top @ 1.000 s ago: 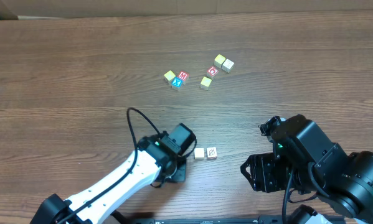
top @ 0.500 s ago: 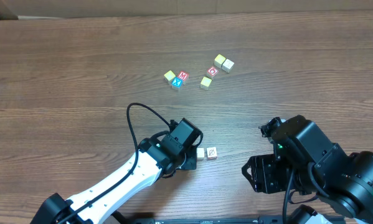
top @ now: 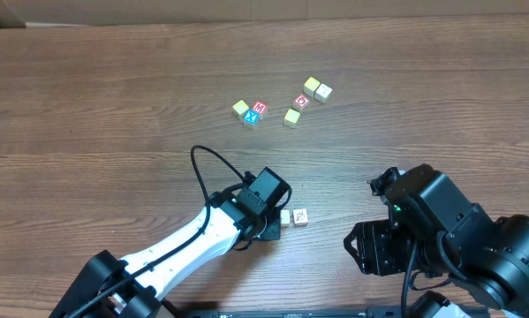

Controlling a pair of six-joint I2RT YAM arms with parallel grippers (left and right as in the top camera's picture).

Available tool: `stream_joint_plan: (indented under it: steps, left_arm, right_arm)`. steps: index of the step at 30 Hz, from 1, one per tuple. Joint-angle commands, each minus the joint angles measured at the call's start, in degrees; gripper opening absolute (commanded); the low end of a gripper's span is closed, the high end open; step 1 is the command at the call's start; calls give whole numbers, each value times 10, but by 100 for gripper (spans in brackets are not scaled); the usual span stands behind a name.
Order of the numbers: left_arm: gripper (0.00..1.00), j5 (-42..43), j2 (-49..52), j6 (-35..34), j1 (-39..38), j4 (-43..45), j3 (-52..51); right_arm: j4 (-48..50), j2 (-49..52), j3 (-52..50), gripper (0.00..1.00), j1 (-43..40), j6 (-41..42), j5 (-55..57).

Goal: Flip 3 blocks
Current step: 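Carry the fish block and place it left of the S block, then bring the right gripper down beside the leaf block end of the row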

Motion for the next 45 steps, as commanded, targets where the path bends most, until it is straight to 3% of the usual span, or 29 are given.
stream_joint_plan:
  steps: [1, 7, 16, 30, 35, 41, 44, 45]
  left_arm:
    - [4, -12, 5, -8, 3, 5, -3]
    - [4, -12, 5, -8, 3, 4, -3]
    - [36, -14, 5, -7, 3, 4, -3]
    - [36, -11, -3, 5, 3, -1, 13]
    - [37, -18, -37, 6, 3, -64, 58]
    - [48, -49, -82, 10, 3, -162, 114]
    - [42, -88, -85, 3, 5, -203, 114]
    - [36, -91, -83, 3, 9, -213, 111]
  right_arm:
    - [1, -1, 10, 61, -3, 2, 5]
    - [1, -1, 10, 61, -3, 2, 5]
    - [-5, -1, 10, 61, -3, 2, 5]
    - [-7, -1, 10, 61, -3, 2, 5]
    - [-7, -1, 10, 62, -3, 2, 6]
    - [4, -1, 10, 76, -3, 2, 6]
    - [7, -1, 10, 74, -3, -1, 6]
    - [9, -1, 10, 69, -3, -1, 9]
